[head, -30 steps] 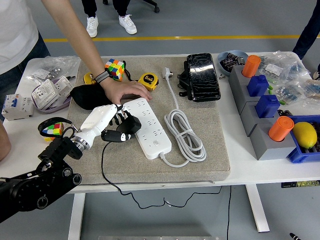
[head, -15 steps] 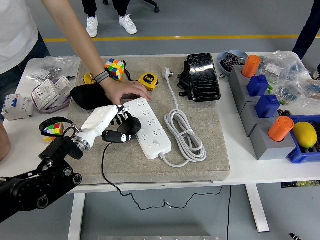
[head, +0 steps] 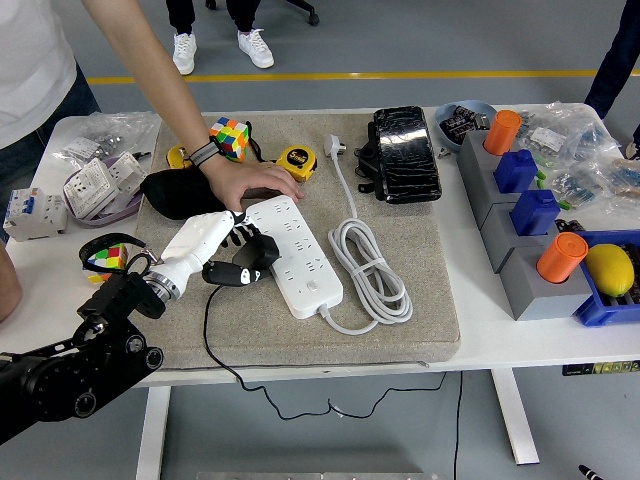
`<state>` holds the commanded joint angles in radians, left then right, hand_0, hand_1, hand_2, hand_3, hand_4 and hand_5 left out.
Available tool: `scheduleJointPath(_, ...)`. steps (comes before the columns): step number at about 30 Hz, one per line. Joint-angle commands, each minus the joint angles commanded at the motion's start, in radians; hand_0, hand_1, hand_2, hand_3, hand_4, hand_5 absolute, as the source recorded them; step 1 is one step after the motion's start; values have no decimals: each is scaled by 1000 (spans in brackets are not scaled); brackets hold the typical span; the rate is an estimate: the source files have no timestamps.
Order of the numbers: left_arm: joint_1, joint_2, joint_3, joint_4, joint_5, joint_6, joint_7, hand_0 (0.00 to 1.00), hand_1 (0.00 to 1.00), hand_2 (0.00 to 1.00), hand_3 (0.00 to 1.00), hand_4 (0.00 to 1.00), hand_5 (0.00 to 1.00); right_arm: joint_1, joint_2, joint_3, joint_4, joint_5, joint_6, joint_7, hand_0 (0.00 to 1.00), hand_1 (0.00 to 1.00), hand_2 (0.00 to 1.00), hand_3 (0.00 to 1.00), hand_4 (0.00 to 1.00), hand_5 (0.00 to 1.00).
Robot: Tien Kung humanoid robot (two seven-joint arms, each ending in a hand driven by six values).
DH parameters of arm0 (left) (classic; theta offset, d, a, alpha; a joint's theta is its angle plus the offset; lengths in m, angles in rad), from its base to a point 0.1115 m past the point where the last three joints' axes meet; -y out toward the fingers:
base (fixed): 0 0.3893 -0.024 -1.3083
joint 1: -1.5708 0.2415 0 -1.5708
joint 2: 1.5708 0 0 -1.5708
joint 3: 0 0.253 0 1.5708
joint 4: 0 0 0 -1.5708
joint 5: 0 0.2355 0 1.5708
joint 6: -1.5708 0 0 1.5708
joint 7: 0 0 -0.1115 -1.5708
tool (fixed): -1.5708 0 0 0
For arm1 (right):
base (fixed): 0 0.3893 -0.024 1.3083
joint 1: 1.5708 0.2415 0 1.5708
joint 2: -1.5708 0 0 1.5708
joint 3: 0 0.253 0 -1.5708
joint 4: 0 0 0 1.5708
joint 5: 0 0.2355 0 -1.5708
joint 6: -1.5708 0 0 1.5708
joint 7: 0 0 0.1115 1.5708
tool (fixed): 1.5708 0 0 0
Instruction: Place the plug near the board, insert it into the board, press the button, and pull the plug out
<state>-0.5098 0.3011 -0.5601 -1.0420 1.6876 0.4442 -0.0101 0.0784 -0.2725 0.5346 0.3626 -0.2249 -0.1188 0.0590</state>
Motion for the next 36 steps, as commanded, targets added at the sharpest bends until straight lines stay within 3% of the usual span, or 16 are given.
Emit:
scheduleJointPath(5,2,0,0,-2,-1,-3,-2,395,489,524,554,883,2,0,0,1,1,-1,0,1,574,641,608,537,918,478)
scheduleJointPath(6,3,0,-2,-3,-2,-4,-5,426,524,551,568,997,78,0,0,1,1,-2,0,1,574,641,608,537,918,478)
scheduleJointPath(11,4,1,-11,-4,-14,-15,-10,426,524,551,568,997,78,0,0,4,2,-4,0,1,574,641,608,537,918,478)
scheduleJointPath(12,4,1,-13,-4,-17,-19,-11,608,653,652,690,998,238,0,0,4,2,-4,0,1,574,641,607,537,917,478)
scheduleJointPath(17,4,2,-15,-5,-27,-33,-8,608,653,652,690,998,238,0,0,6,2,-5,0,1,574,641,607,537,917,478)
scheduleJointPath(18,5,2,-16,-5,-29,-33,-8,681,707,726,737,998,369,0,0,5,2,-6,0,1,573,641,607,537,917,478)
scheduleJointPath(31,22,6,-41,-35,-45,-25,-22,688,744,764,777,998,445,-1,0,7,3,-6,2,1,573,641,607,537,917,477)
scheduleJointPath(35,45,9,-67,-67,-66,7,-64,688,744,764,777,998,445,-2,-1,10,2,-7,2,1,573,641,607,537,917,477)
scheduleJointPath(36,56,10,-78,-81,-69,22,-81,630,725,739,753,998,497,-3,-1,10,2,-7,2,2,572,641,607,536,916,476)
